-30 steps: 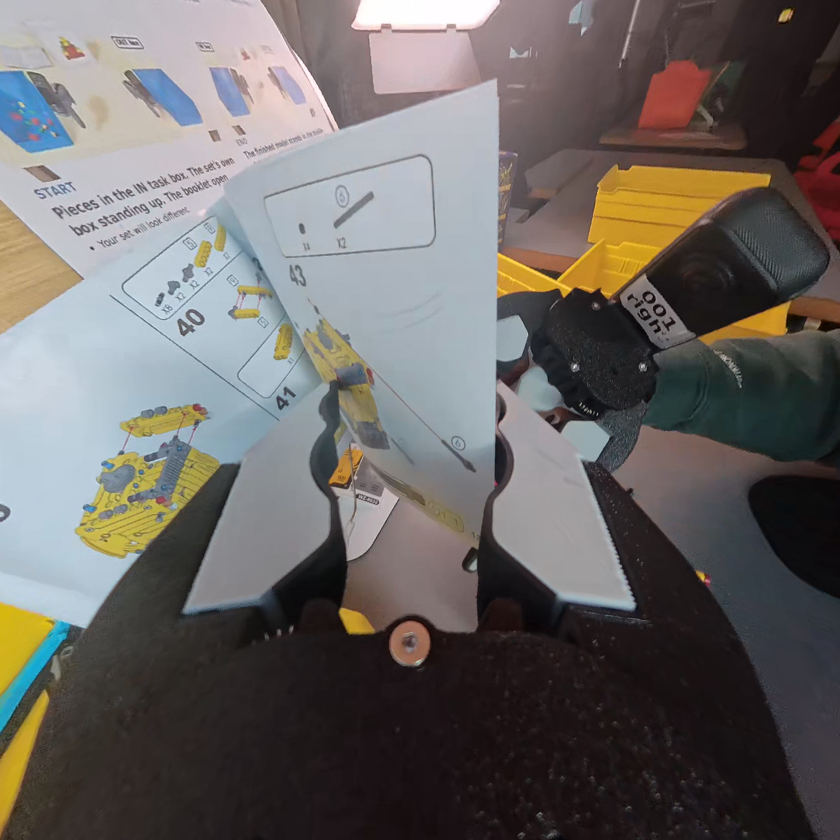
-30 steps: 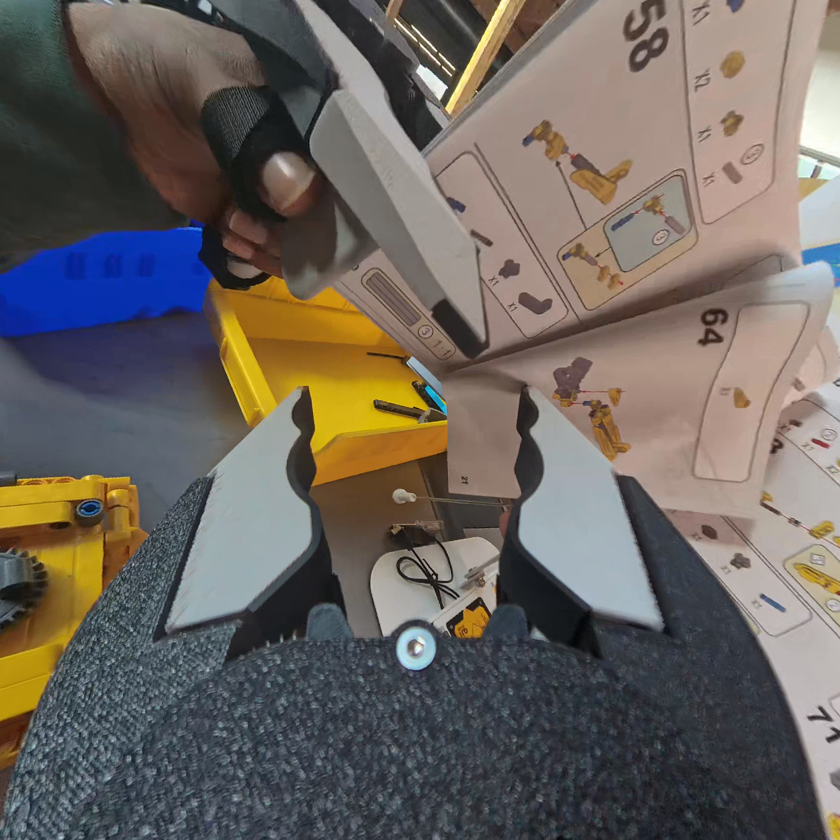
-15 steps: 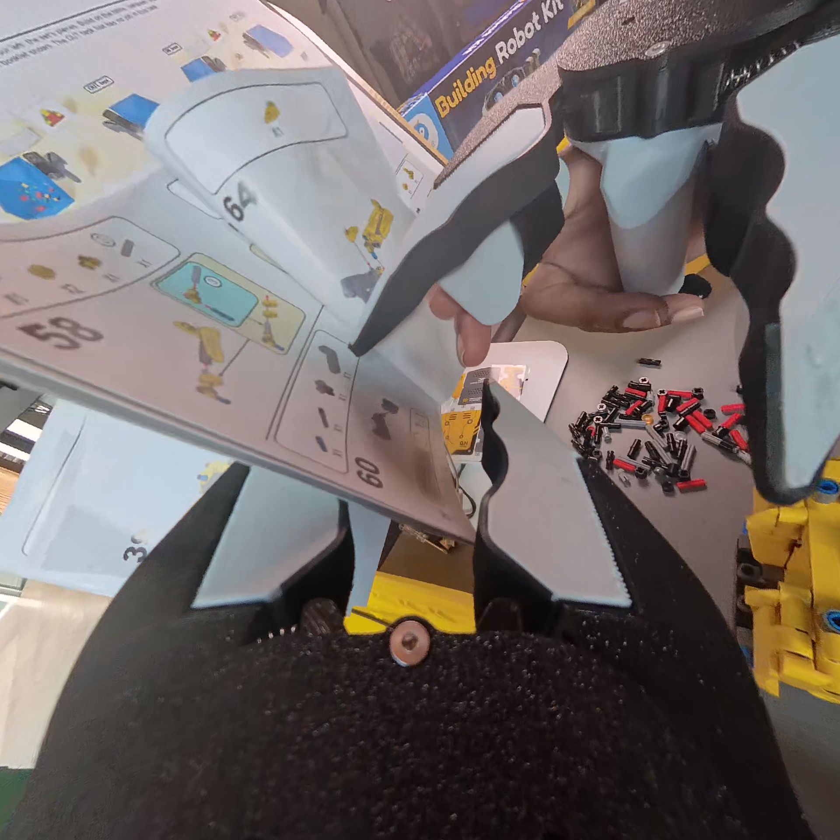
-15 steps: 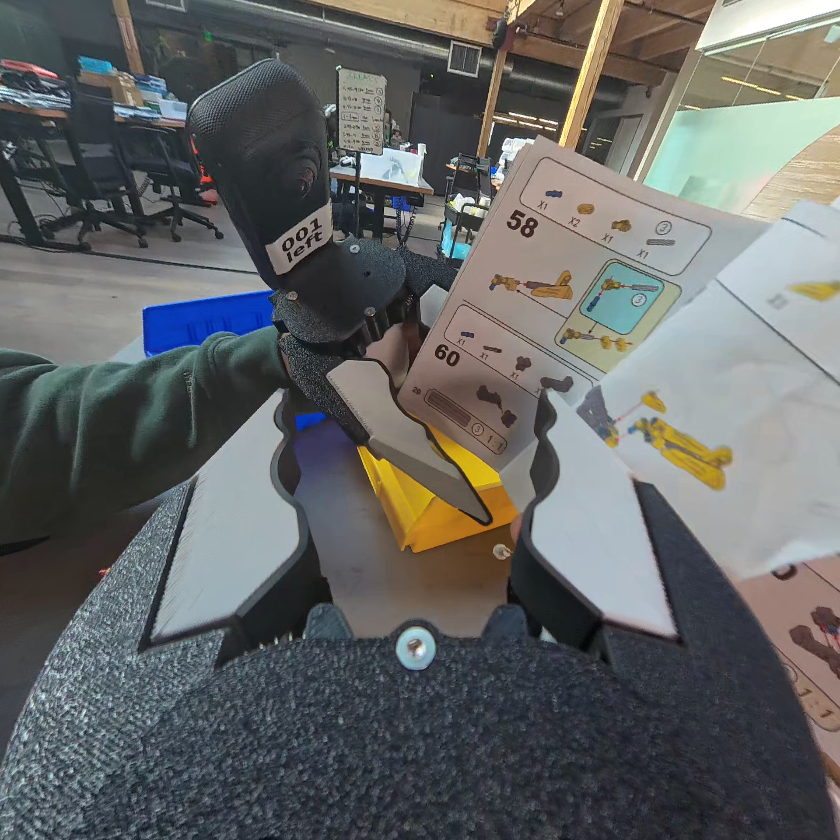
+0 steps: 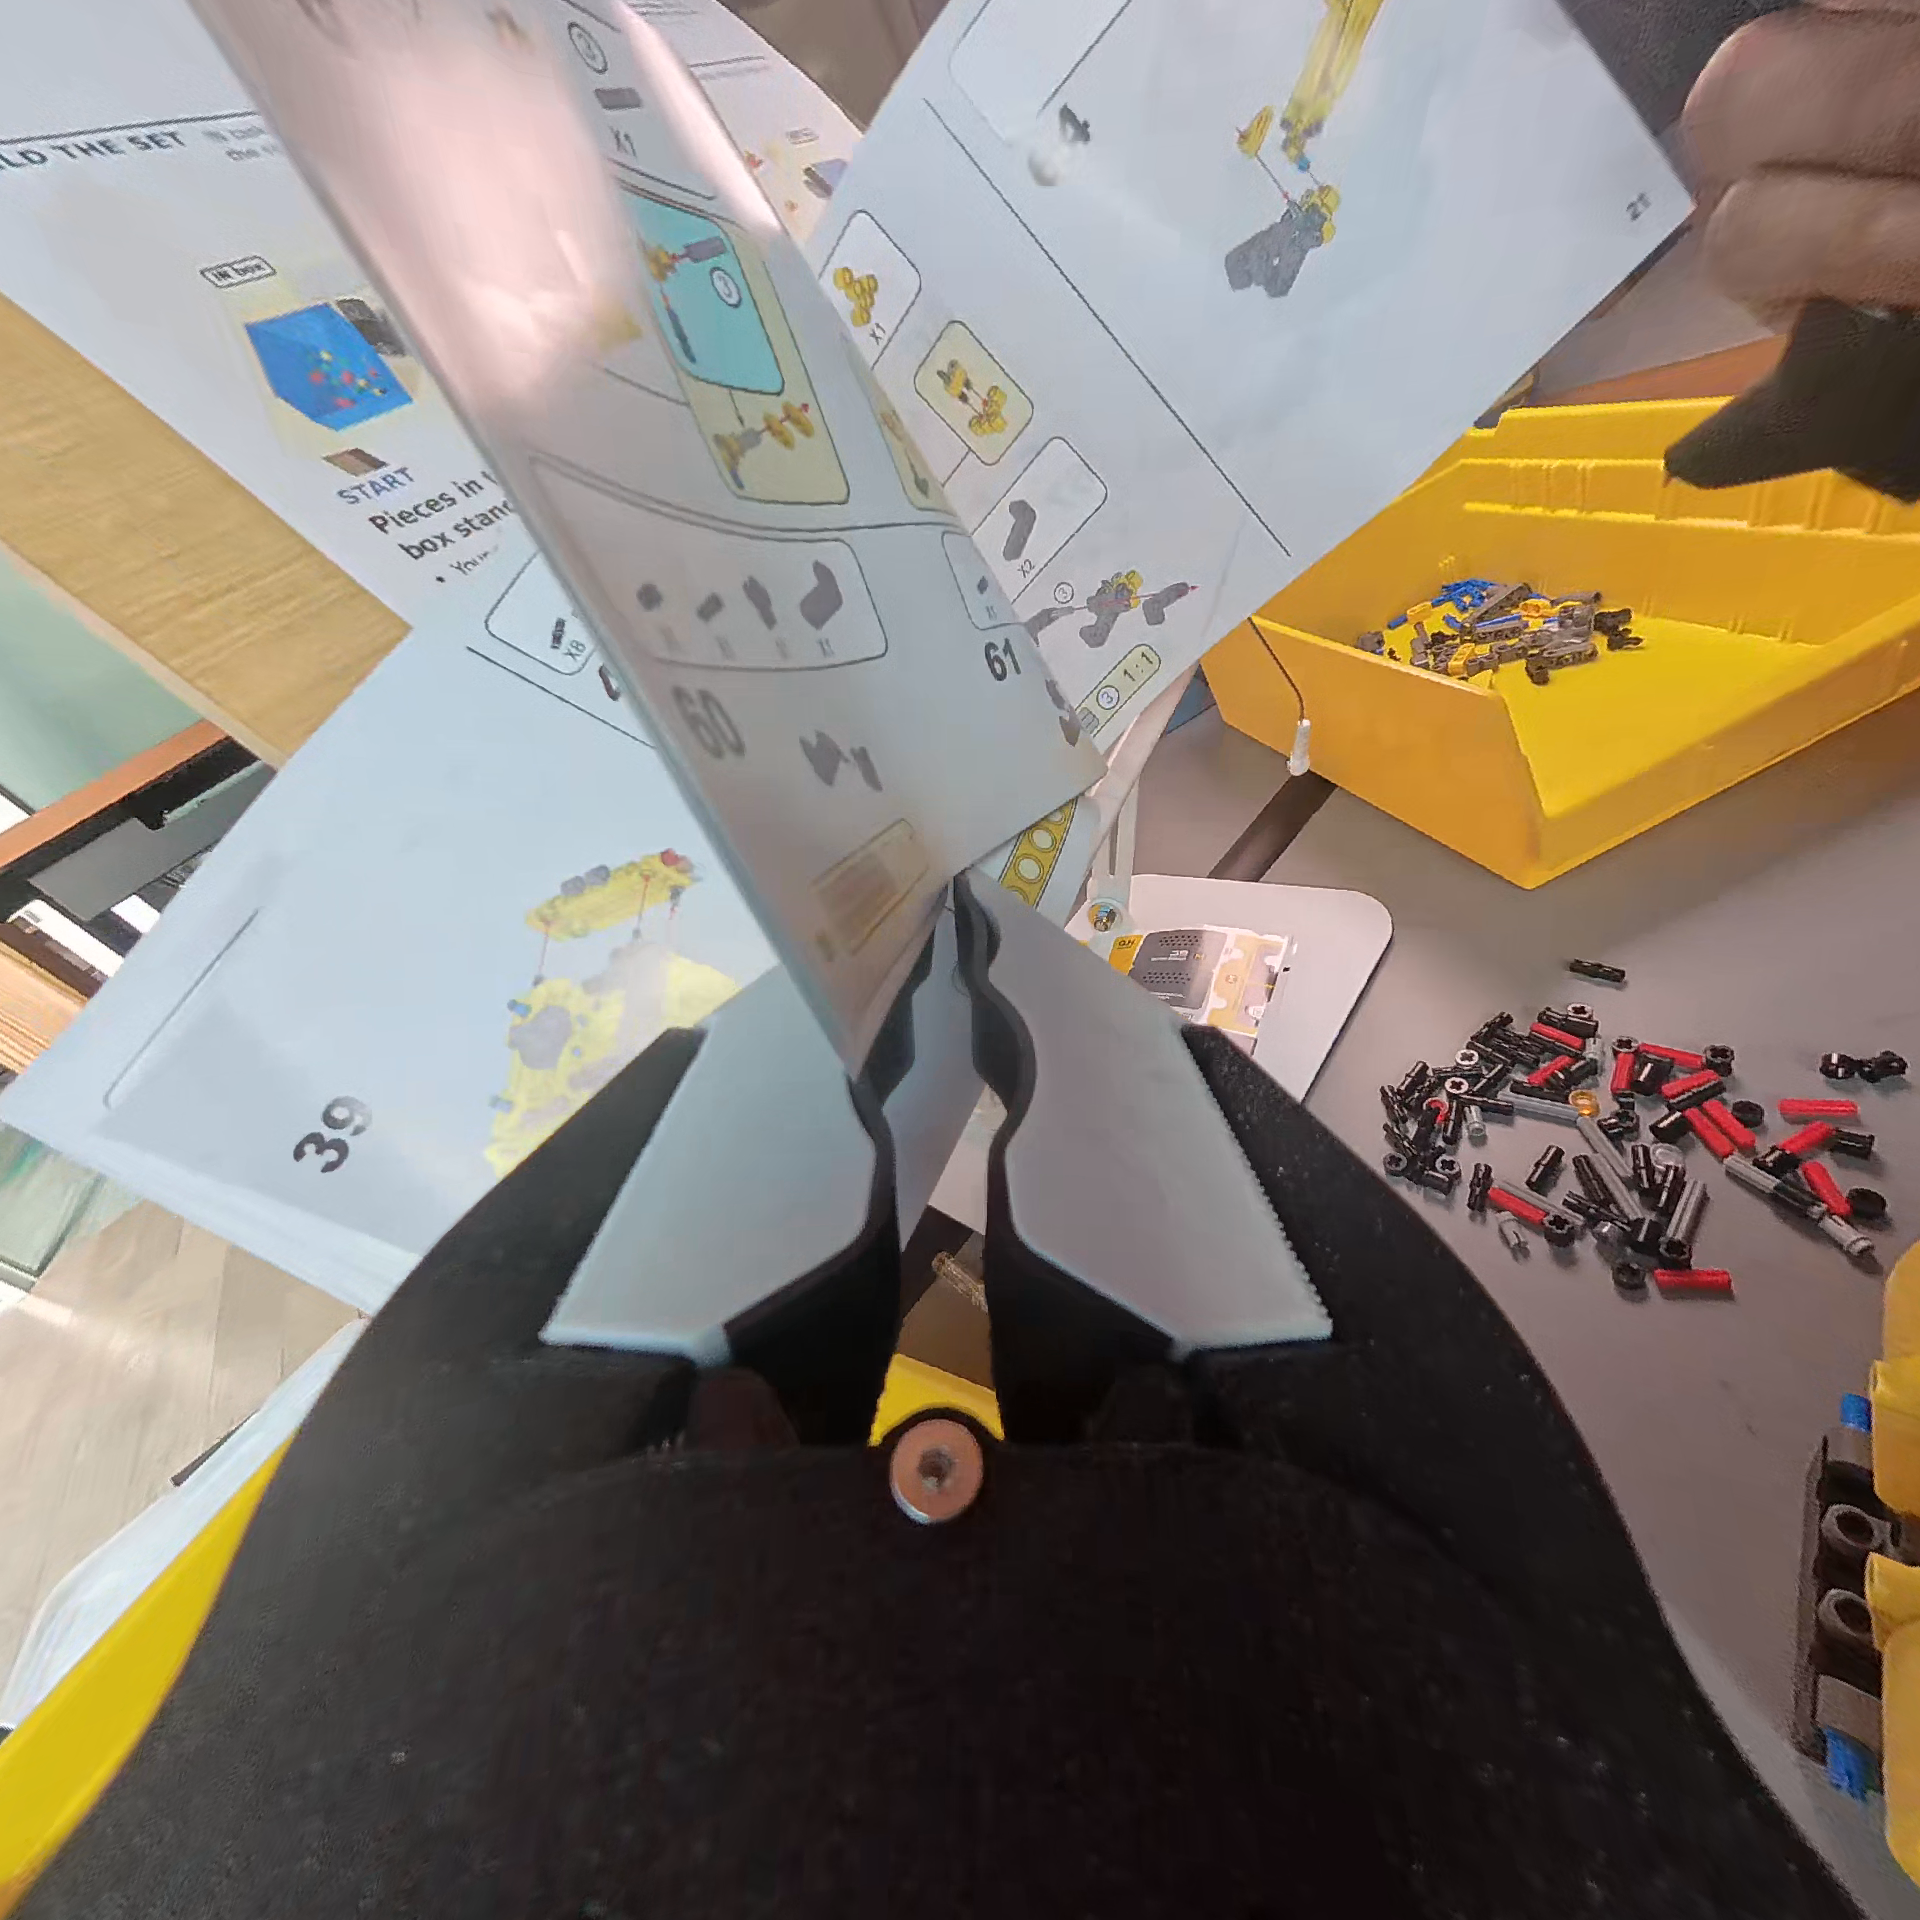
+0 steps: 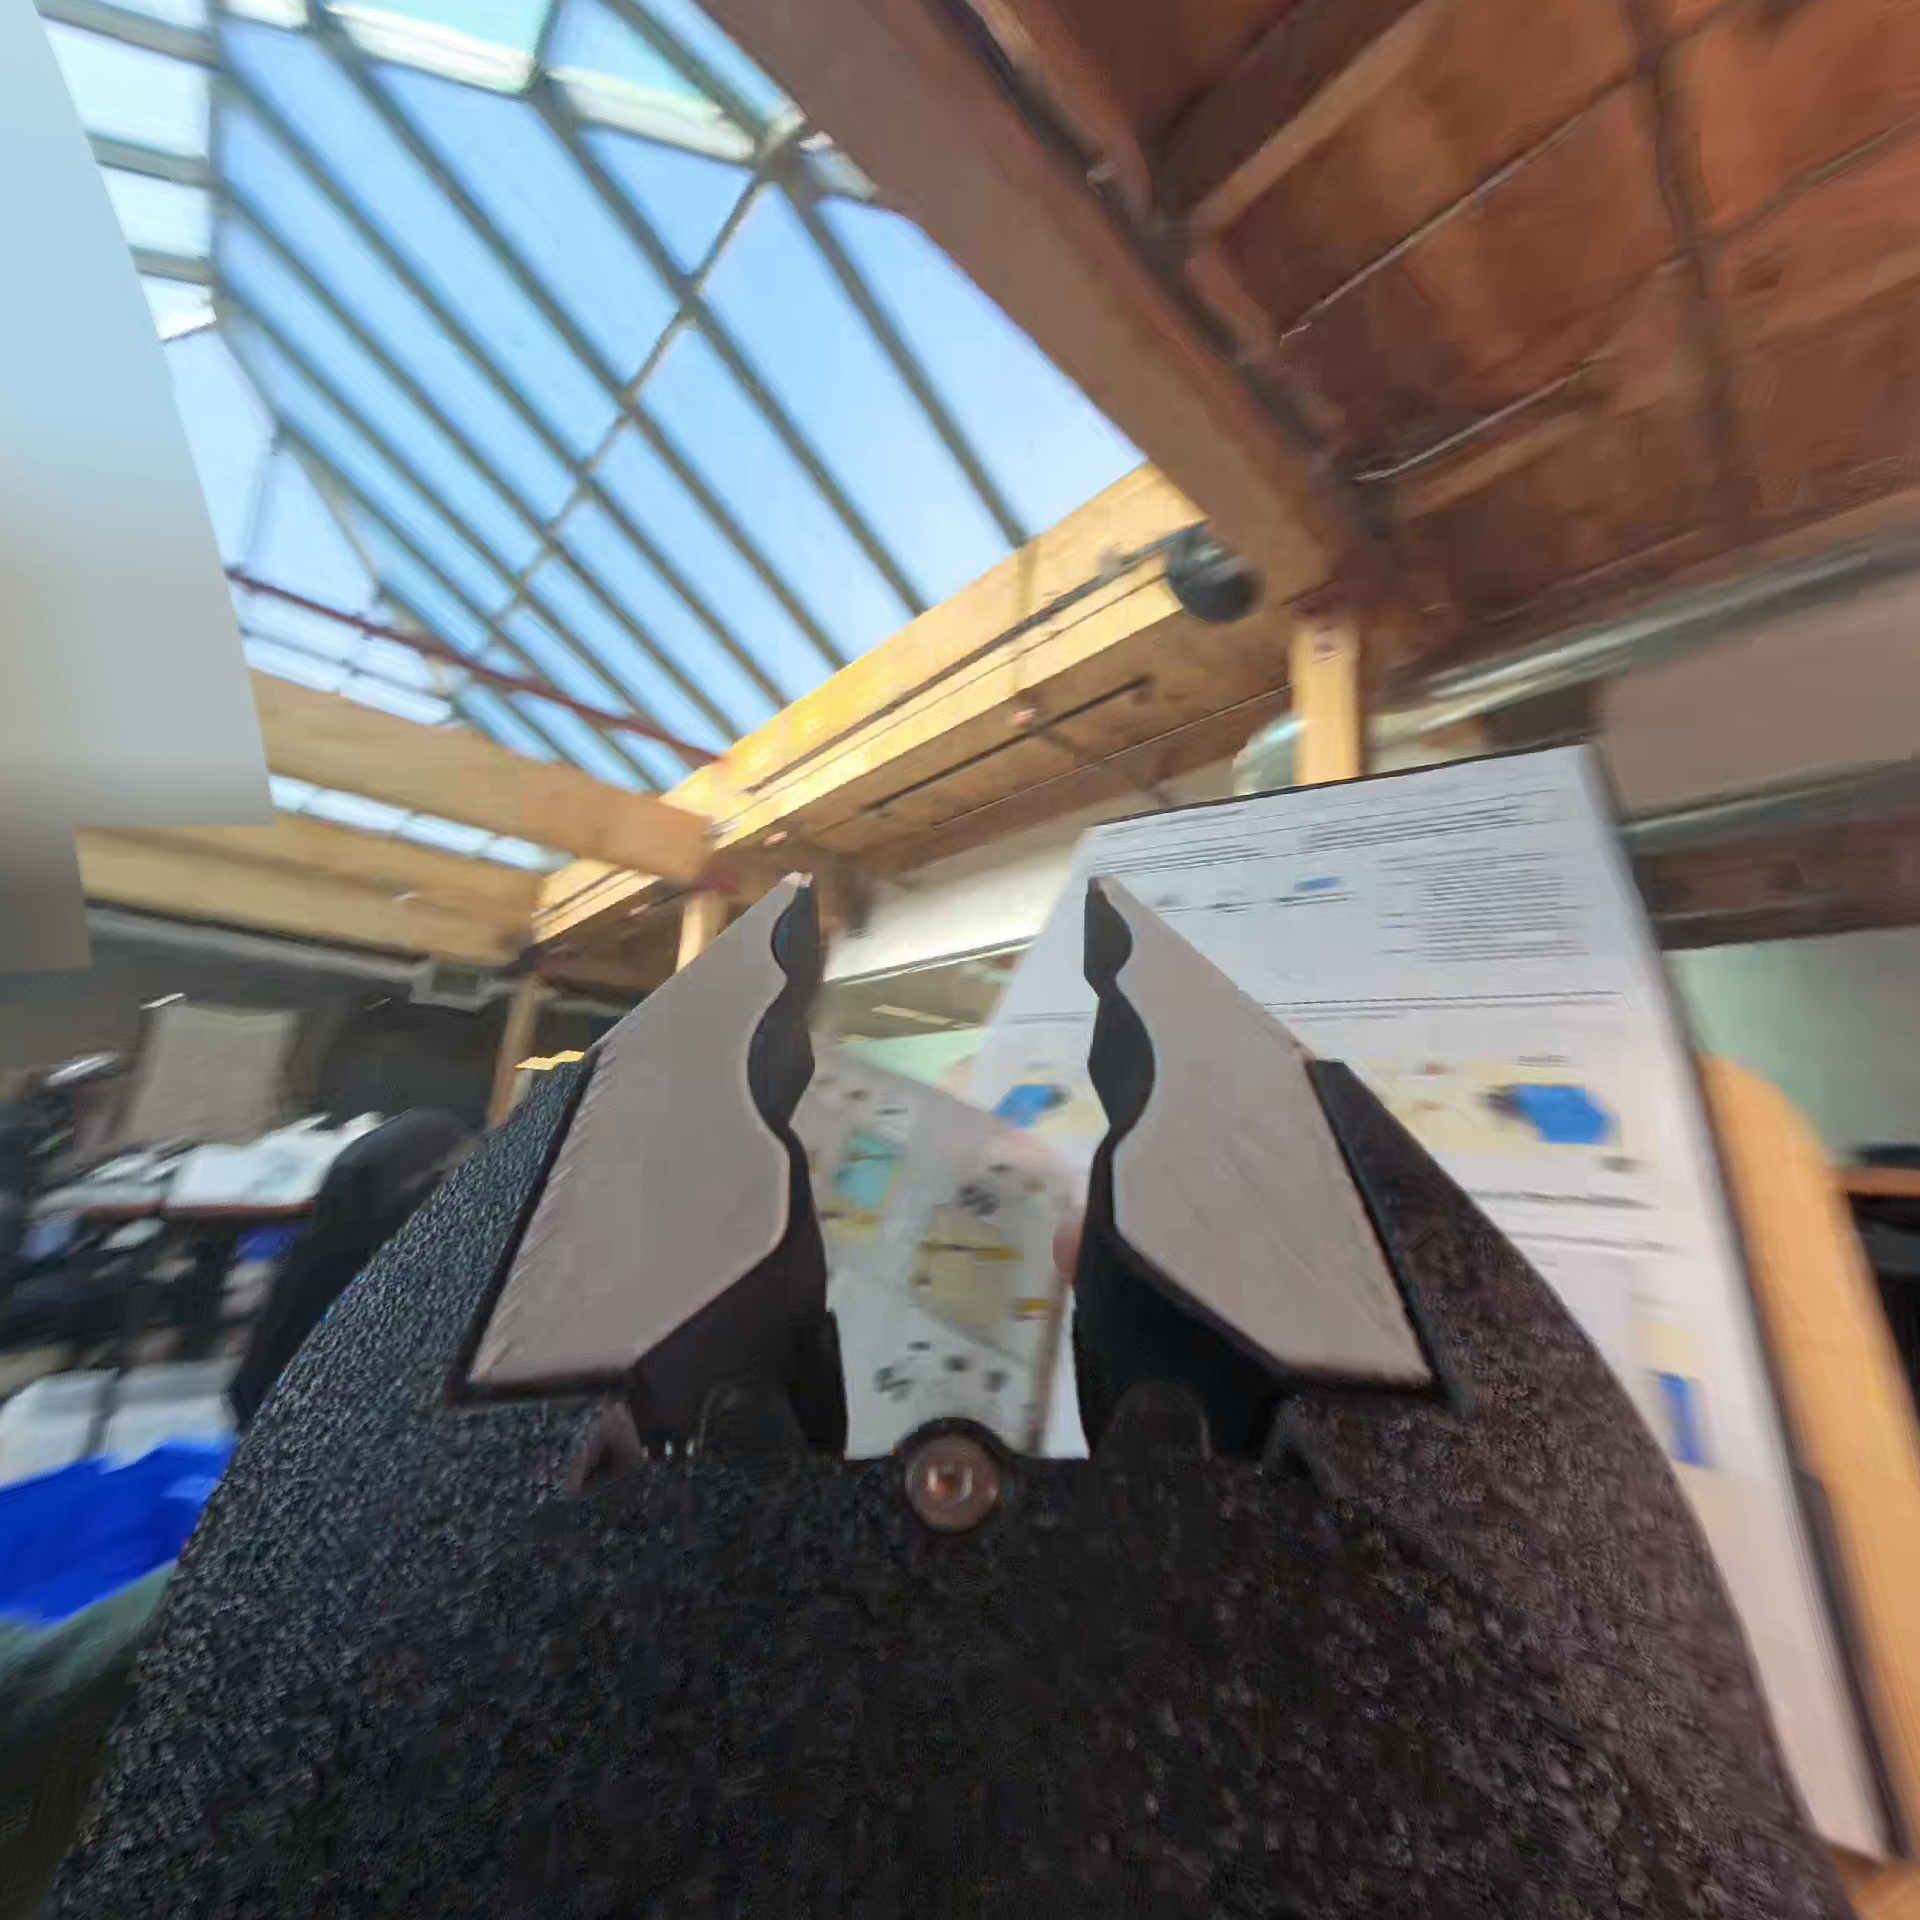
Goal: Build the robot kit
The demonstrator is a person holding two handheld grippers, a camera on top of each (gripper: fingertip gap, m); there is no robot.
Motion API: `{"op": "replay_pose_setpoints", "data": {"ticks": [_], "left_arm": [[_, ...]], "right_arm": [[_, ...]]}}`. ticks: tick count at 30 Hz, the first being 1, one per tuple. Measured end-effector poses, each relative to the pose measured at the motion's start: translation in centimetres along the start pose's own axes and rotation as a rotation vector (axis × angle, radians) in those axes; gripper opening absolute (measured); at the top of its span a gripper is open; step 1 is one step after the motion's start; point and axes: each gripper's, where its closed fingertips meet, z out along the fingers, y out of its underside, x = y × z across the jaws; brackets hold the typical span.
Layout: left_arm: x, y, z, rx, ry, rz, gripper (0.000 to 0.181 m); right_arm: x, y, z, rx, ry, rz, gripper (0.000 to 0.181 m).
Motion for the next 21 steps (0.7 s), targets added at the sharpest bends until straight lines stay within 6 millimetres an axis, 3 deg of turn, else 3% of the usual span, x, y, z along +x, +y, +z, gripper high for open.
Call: {"op": "replay_pose_setpoints", "data": {"ticks": [1, 2, 3, 4, 5, 6, 7, 8, 9, 15, 21], "left_arm": [[-0.1, 0.0, 0.0, 0.002, -0.001, -0.006, 0.002], [0.0, -0.1, 0.0, 0.003, 0.001, -0.014, 0.002], [0.0, -0.1, 0.1, 0.003, 0.006, -0.020, 0.002], [0.1, -0.1, 0.2, 0.003, 0.008, -0.021, 0.002], [0.2, -0.1, 0.2, 0.001, 0.010, -0.021, 0.001], [0.4, -0.1, 0.3, -0.001, 0.015, -0.023, 0.001], [0.5, 0.0, 0.4, -0.001, 0.021, -0.026, 0.001], [0.6, 0.0, 0.5, -0.004, 0.025, -0.025, 0.001], [0.7, 0.1, 0.5, -0.009, 0.026, -0.022, 0.000], [1.1, -0.1, 0.2, -0.004, 0.075, -0.038, 0.009], [3.2, 1.0, 0.9, -0.062, 0.166, 0.009, 0.051]], "right_arm": [[4.4, -0.9, -1.1, 0.019, 0.176, -0.034, 0.056], [8.0, -0.5, -2.1, -0.013, 0.293, -0.051, 0.069], [10.4, 1.6, -2.4, -0.118, 0.337, -0.001, 0.089], [11.0, 5.3, -2.1, -0.299, 0.296, 0.097, 0.110], [10.7, 9.4, -2.2, -0.500, 0.240, 0.185, 0.117], [9.6, 12.6, -2.5, -0.651, 0.167, 0.264, 0.112], [8.5, 14.0, -2.6, -0.705, 0.105, 0.314, 0.080], [7.2, 14.1, -2.4, -0.689, 0.027, 0.309, 0.019], [6.1, 14.1, -2.2, -0.683, -0.023, 0.269, 0.000], [0.4, 14.2, -1.1, -0.656, -0.234, 0.266, 0.000], [-3.3, 15.9, 0.4, -0.689, -0.321, 0.309, 0.000]]}}
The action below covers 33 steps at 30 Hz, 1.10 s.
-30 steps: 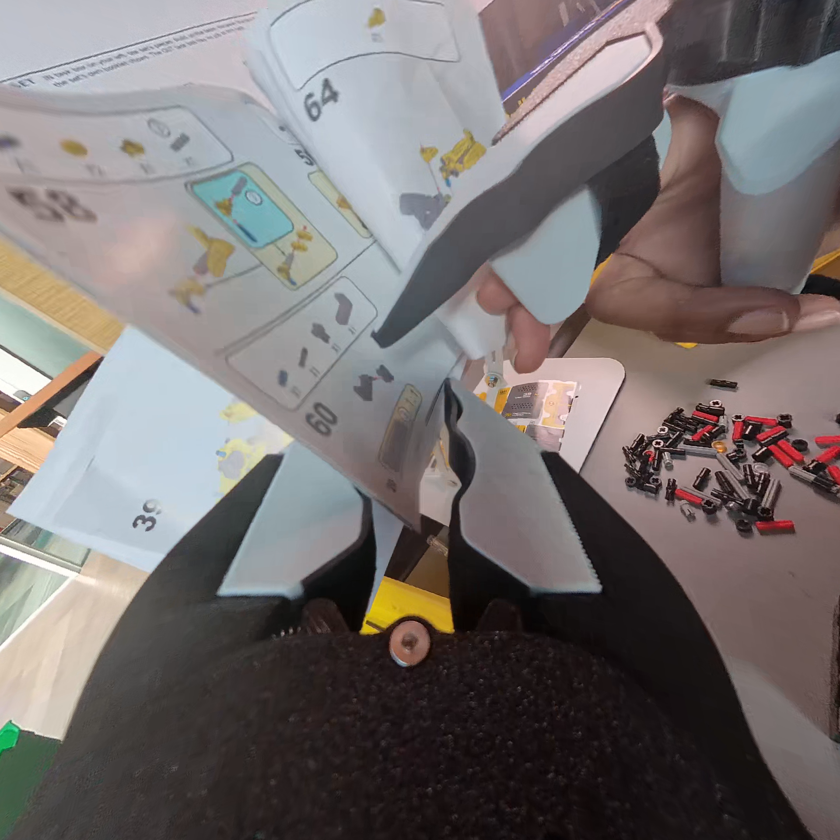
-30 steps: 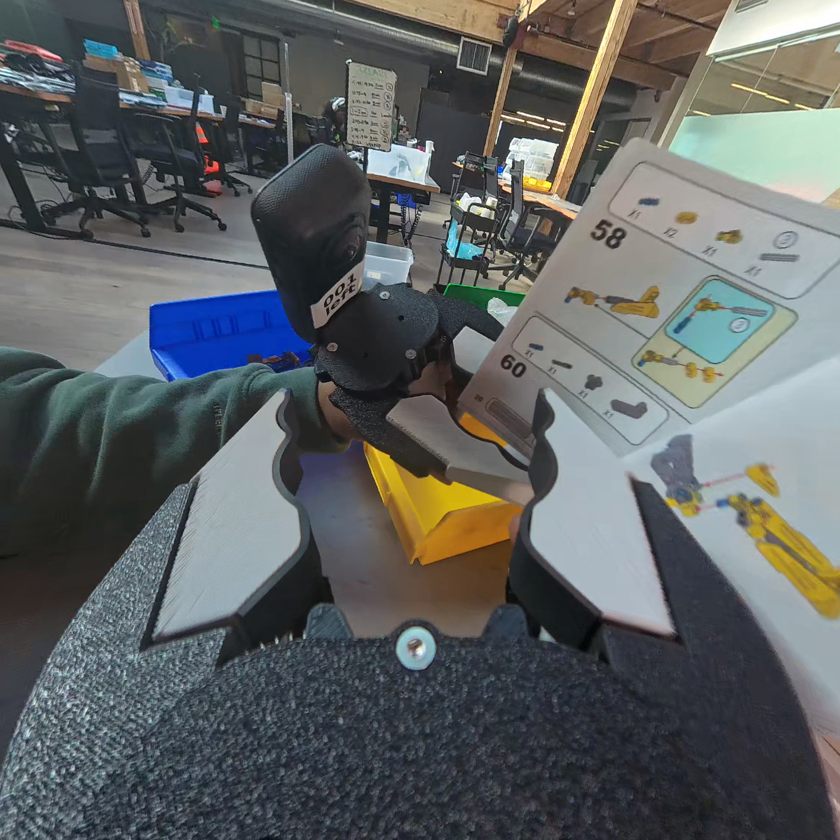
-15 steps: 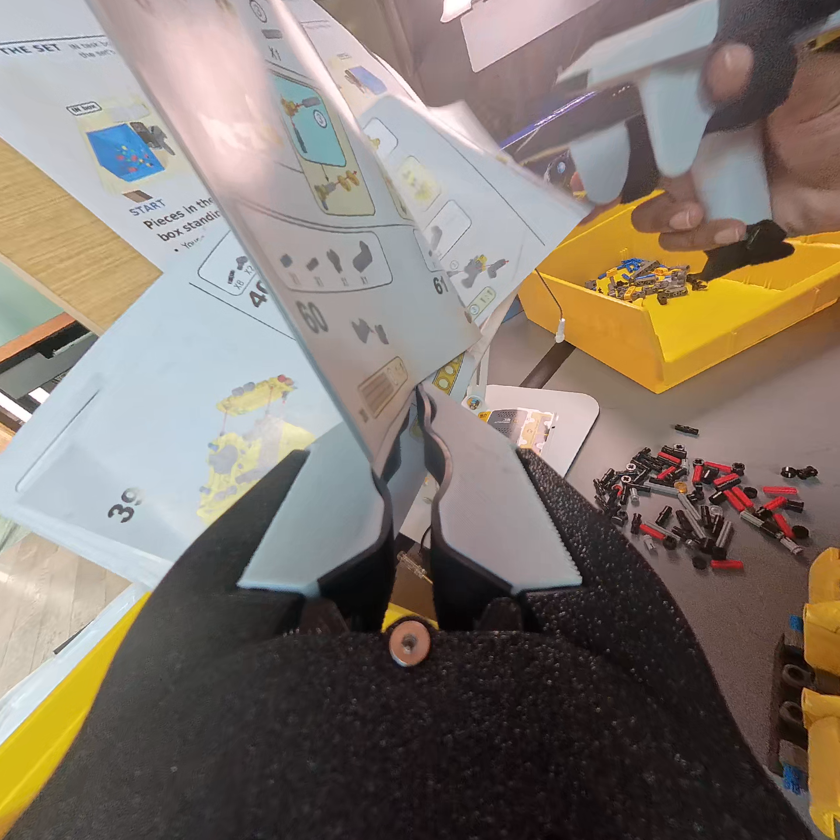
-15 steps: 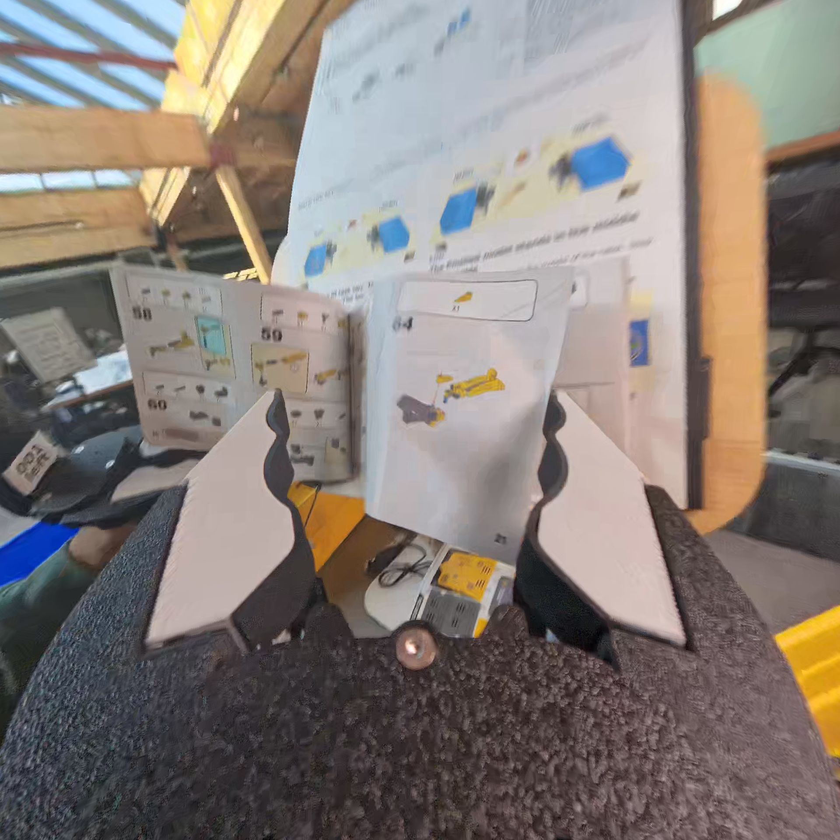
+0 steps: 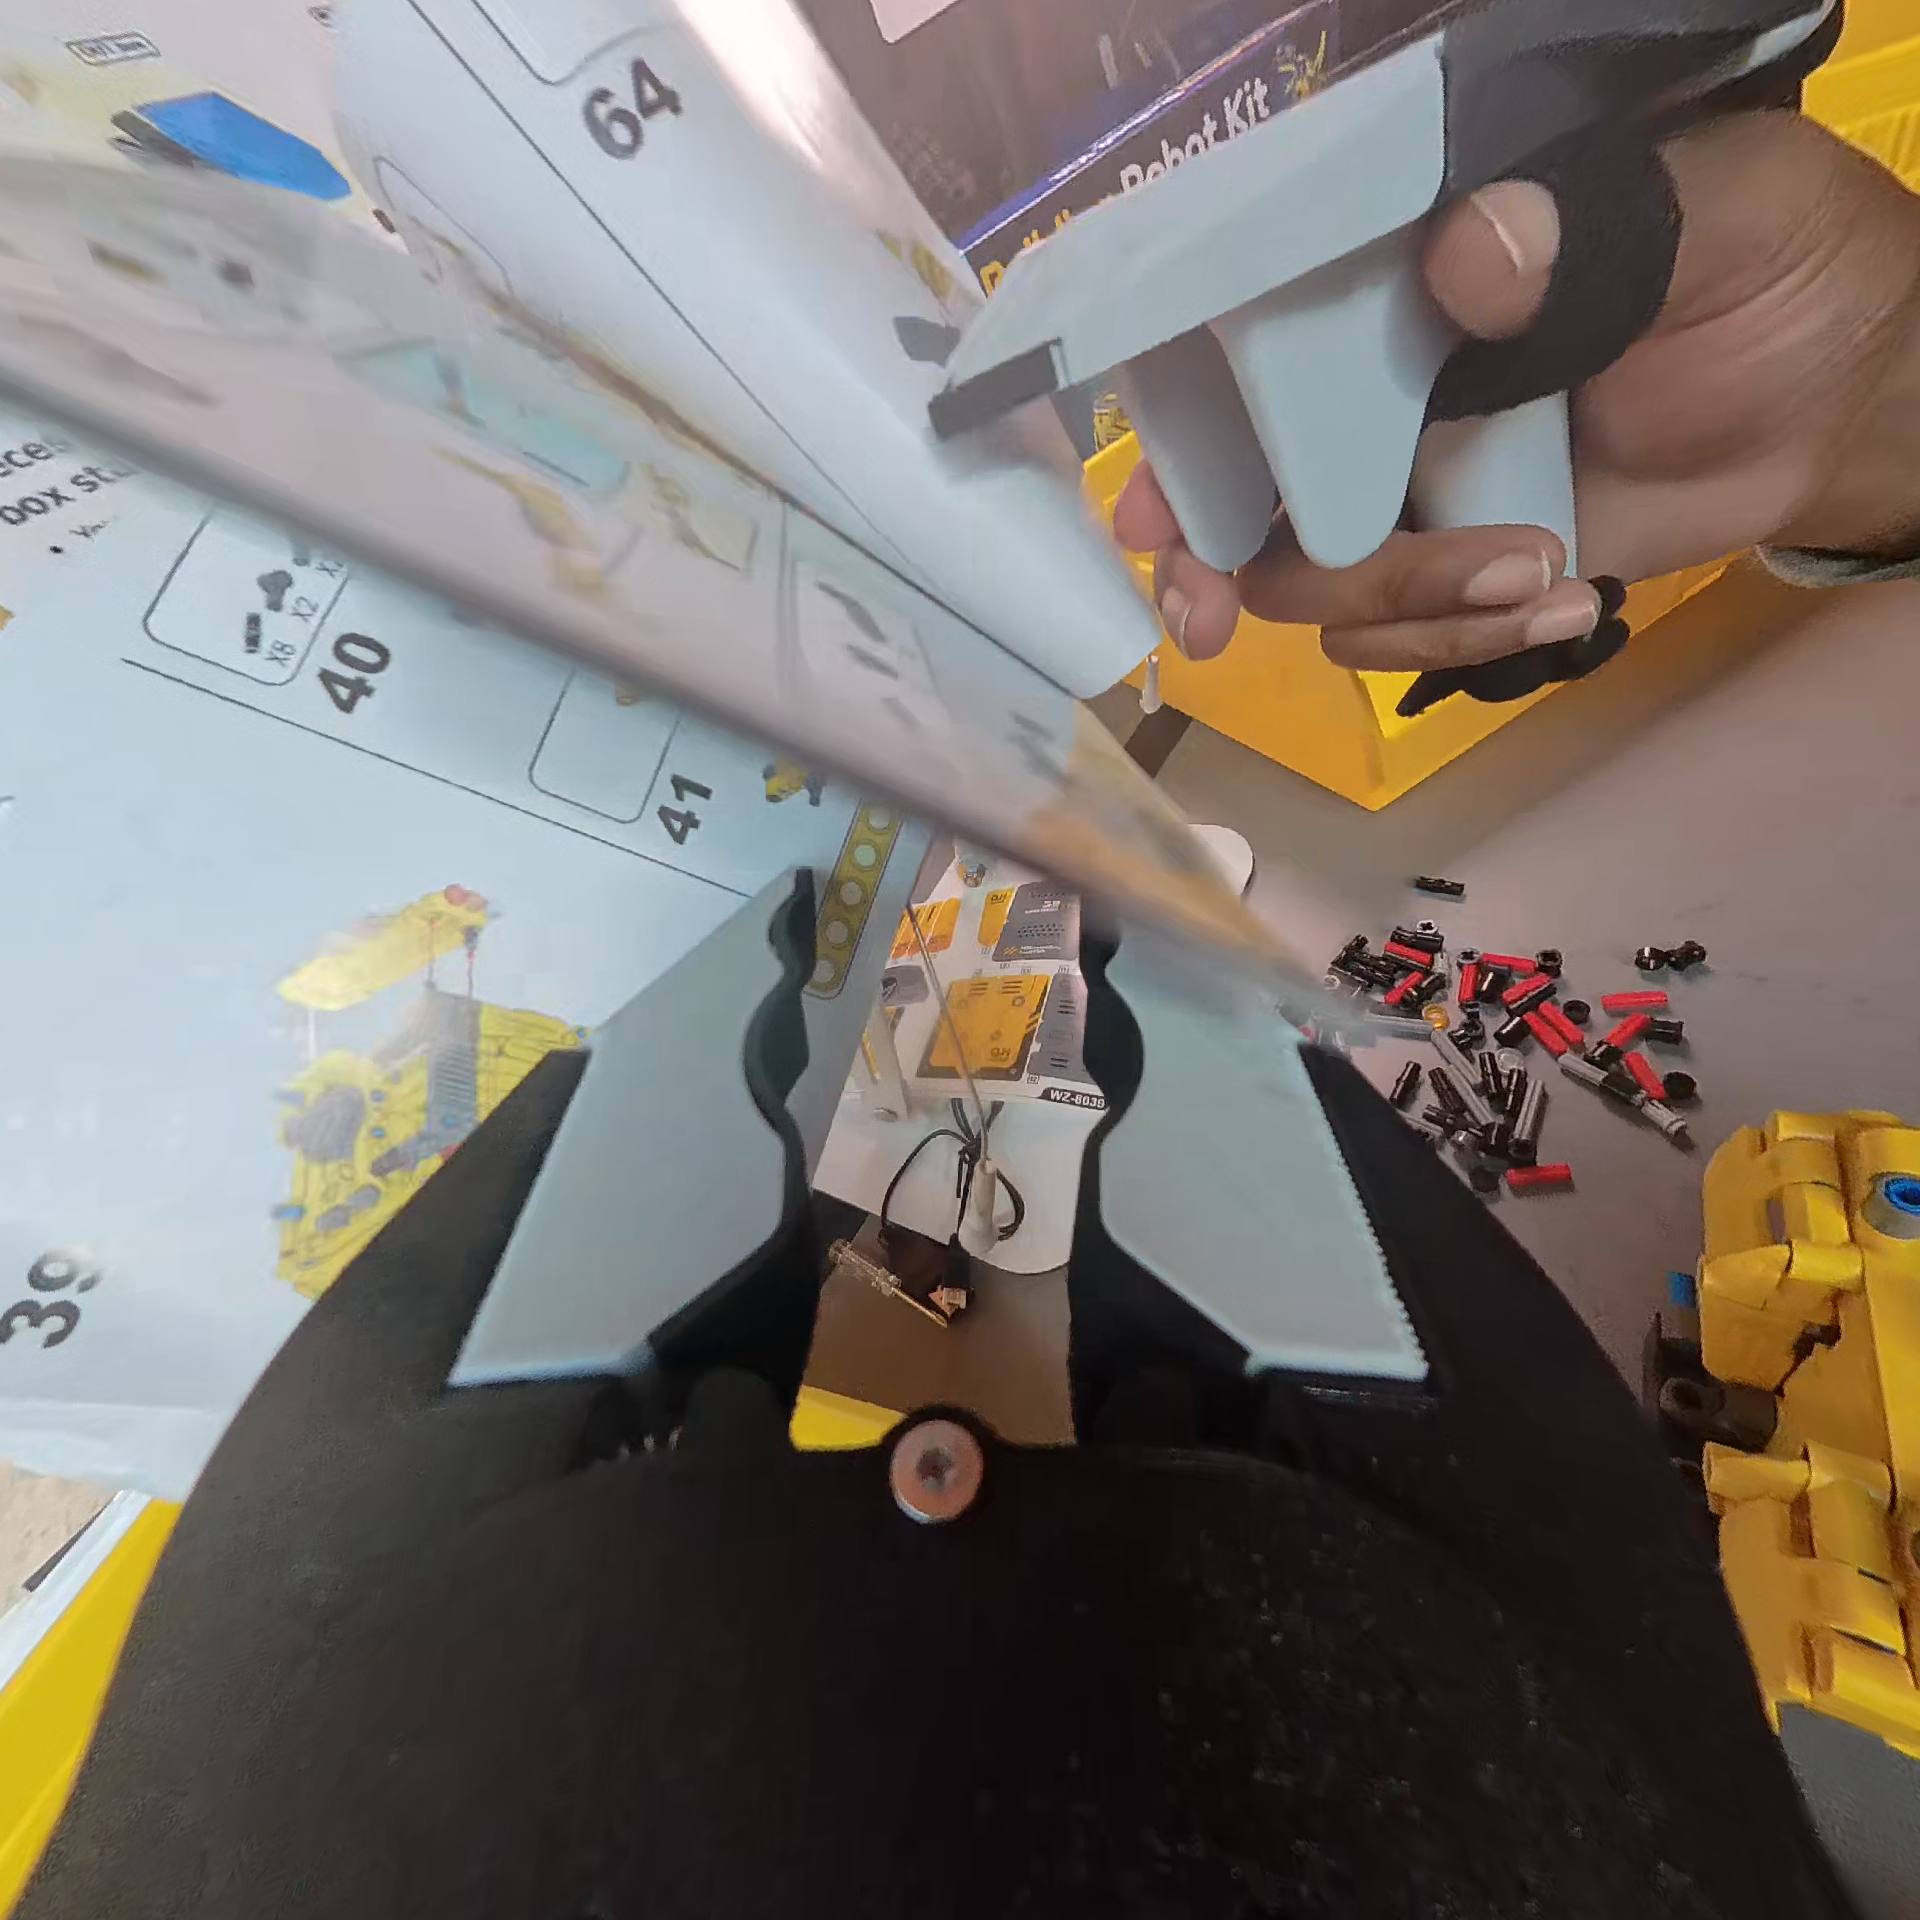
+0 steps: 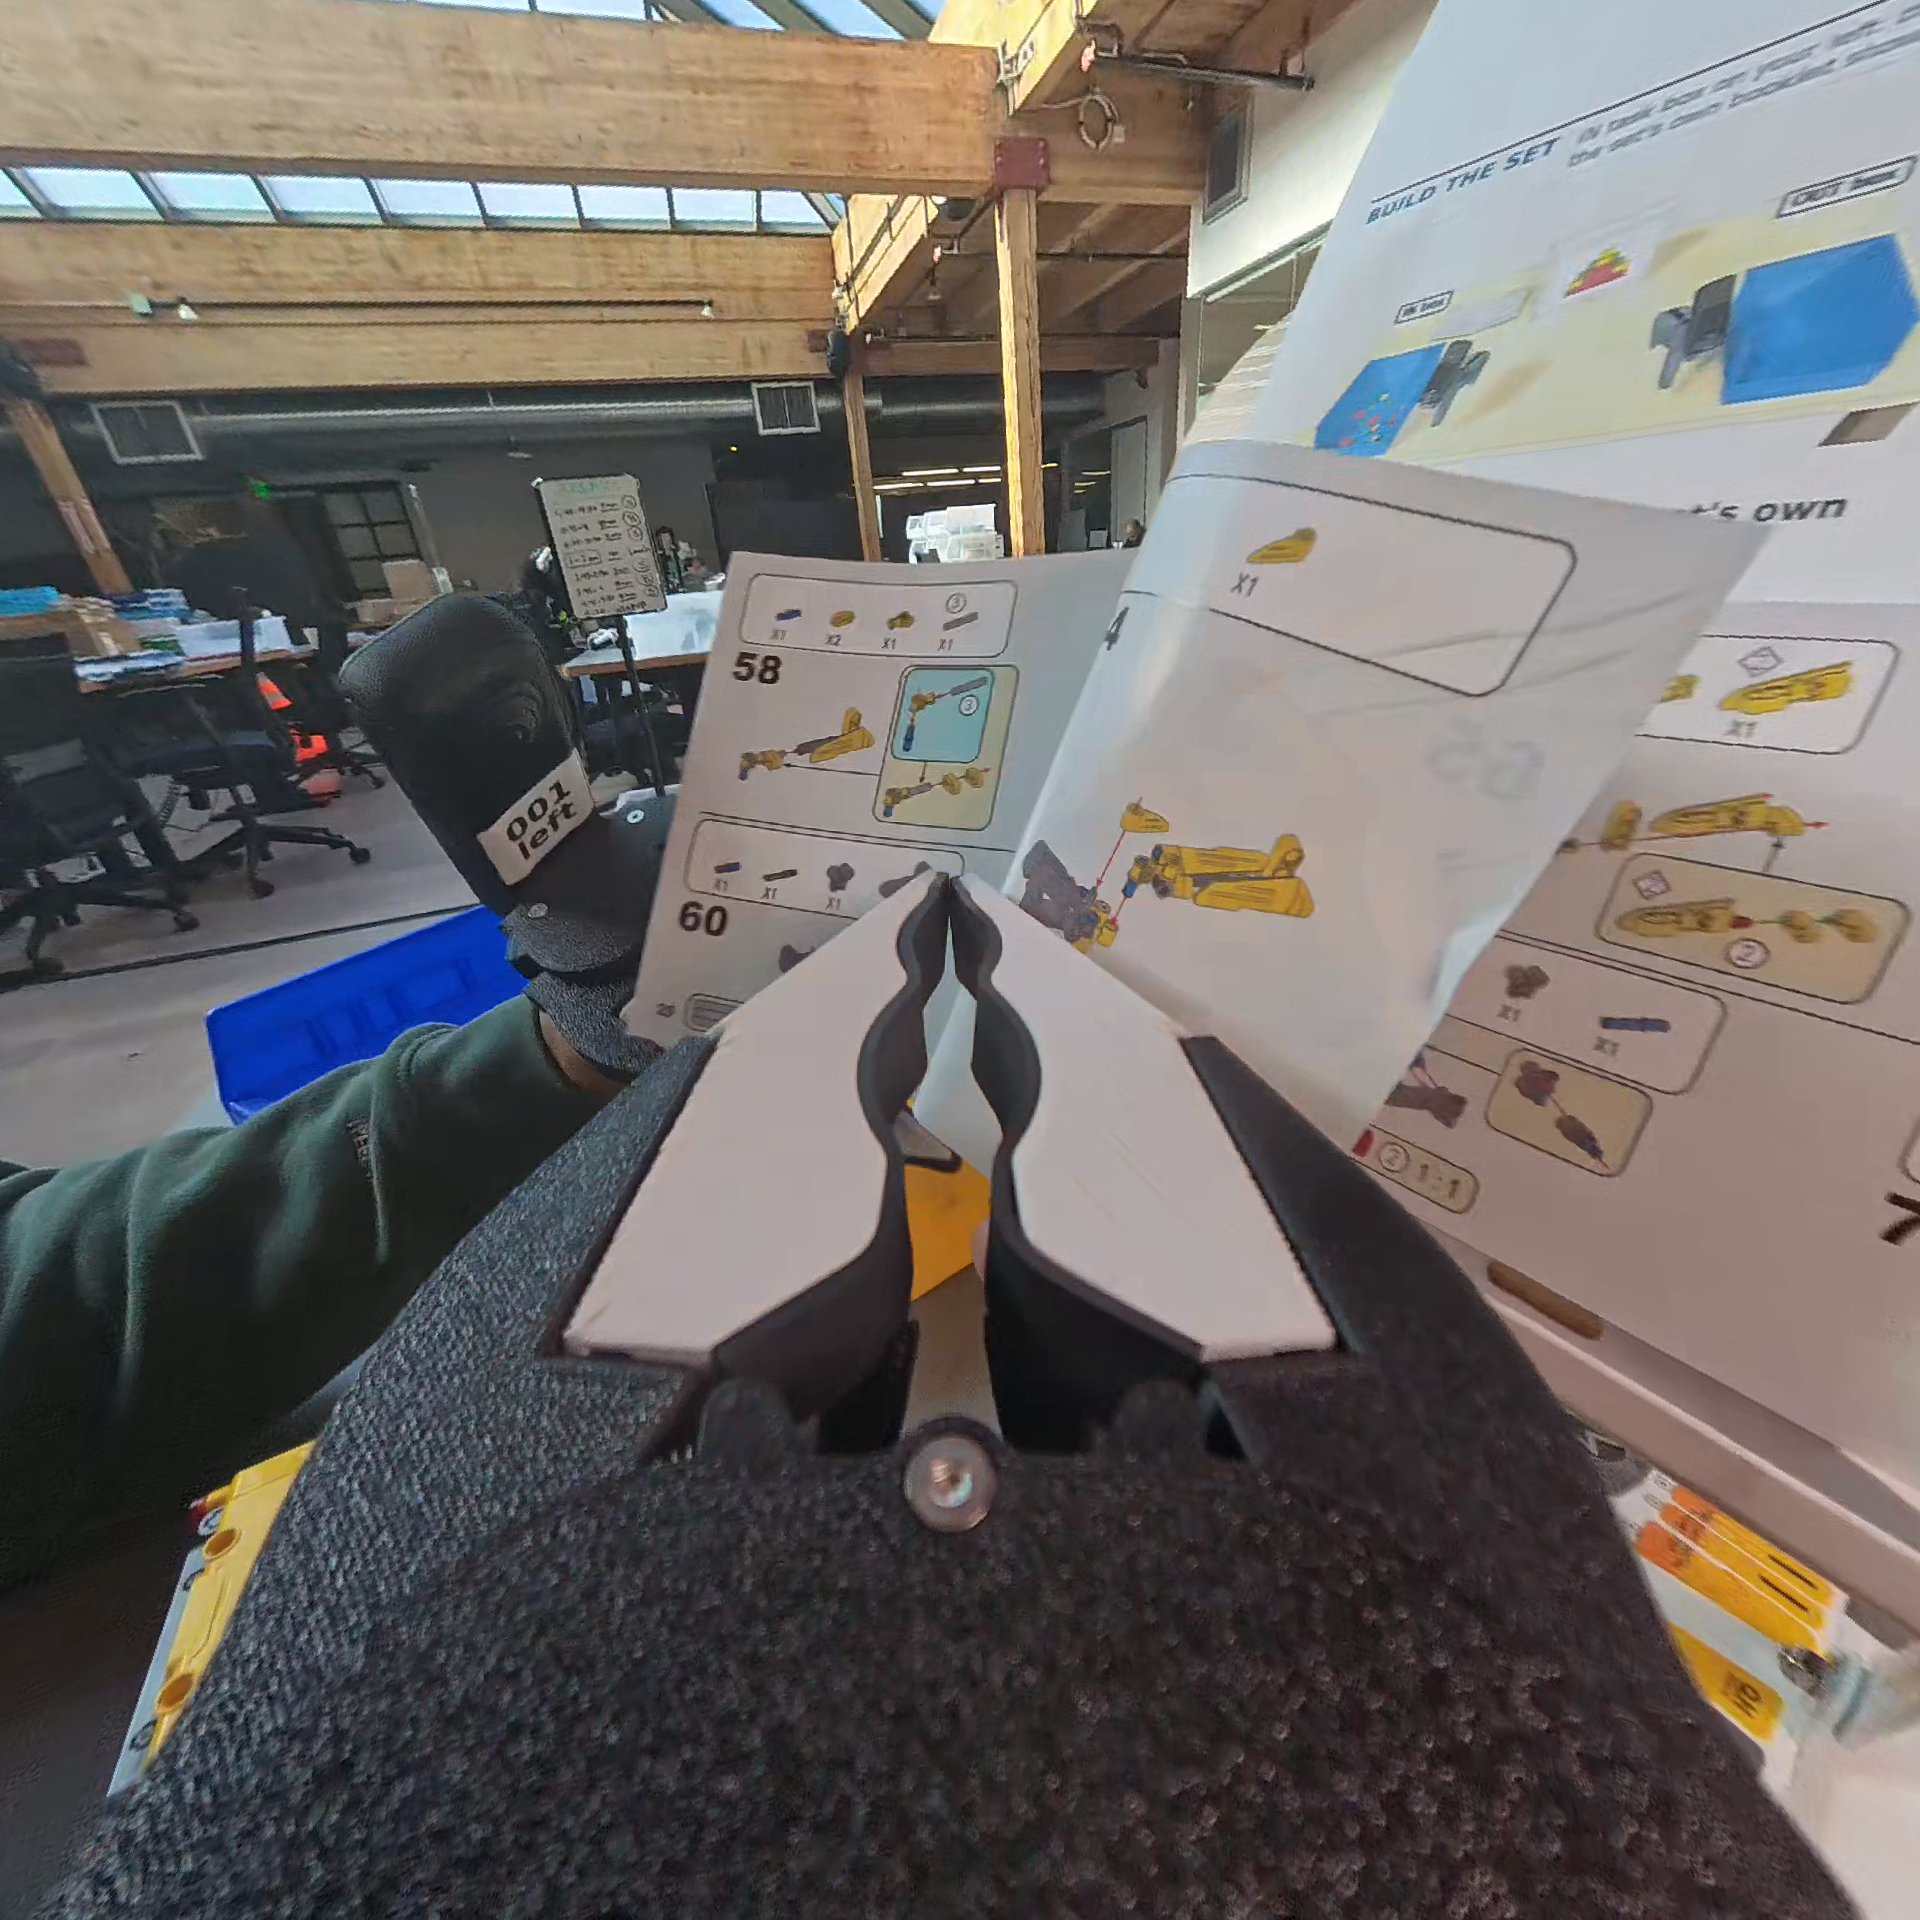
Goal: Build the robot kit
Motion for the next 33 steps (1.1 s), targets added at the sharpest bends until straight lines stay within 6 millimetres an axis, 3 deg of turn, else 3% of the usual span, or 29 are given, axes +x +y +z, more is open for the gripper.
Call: {"op": "replay_pose_setpoints", "data": {"ticks": [2, 7, 10, 14, 16, 18, 20, 21, 23, 25, 27, 29, 31, 33], "left_arm": [[0.3, 0.2, 0.9, -0.008, -0.018, 0.002, 0.055], [-1.0, -0.5, 2.0, 0.036, -0.196, 0.016, 0.035], [-1.7, -1.4, 1.7, 0.105, -0.296, 0.003, 0.006], [-2.6, -2.4, 0.7, 0.214, -0.313, -0.132, 0.000], [-3.0, -2.2, 0.6, 0.226, -0.291, -0.194, 0.000], [-3.3, -2.0, 0.4, 0.231, -0.275, -0.224, 0.000], [-3.5, -1.8, 0.2, 0.230, -0.268, -0.243, 0.000], [-3.6, -1.8, 0.1, 0.233, -0.268, -0.245, 0.000], [-3.6, -1.8, 0.1, 0.229, -0.265, -0.244, 0.000], [-3.6, -2.0, 0.0, 0.231, -0.264, -0.242, 0.000], [-3.5, -2.1, 0.0, 0.233, -0.259, -0.241, 0.000], [-3.4, -2.3, 0.0, 0.233, -0.255, -0.237, 0.000], [-3.3, -2.4, 0.0, 0.232, -0.251, -0.233, 0.000], [-3.3, -2.5, 0.0, 0.229, -0.249, -0.228, 0.000]], "right_arm": [[-0.8, 0.2, 1.3, -0.015, -0.014, -0.006, 0.000], [-3.3, 1.0, 4.0, -0.058, -0.071, -0.027, 0.000], [-5.1, 1.2, 4.8, -0.063, -0.105, -0.044, 0.000], [-7.5, 0.0, 3.7, -0.015, -0.142, -0.092, 0.004], [-8.2, -2.0, 1.9, 0.087, -0.089, -0.185, 0.012], [-6.6, -6.0, -2.0, 0.323, 0.130, -0.339, 0.018], [-3.2, -9.8, -7.8, 0.537, 0.442, -0.463, 0.037], [-1.1, -10.6, -9.8, 0.557, 0.556, -0.488, 0.057], [3.7, -9.9, -11.8, 0.467, 0.681, -0.405, 0.099], [7.9, -7.5, -12.2, 0.351, 0.719, -0.293, 0.116], [10.9, -3.8, -10.8, 0.196, 0.644, -0.100, 0.124], [11.9, 0.1, -8.7, 0.020, 0.546, 0.034, 0.110], [11.8, 1.6, -7.6, -0.050, 0.539, -0.013, 0.075], [11.7, 2.1, -6.8, -0.089, 0.552, -0.060, 0.056]]}}
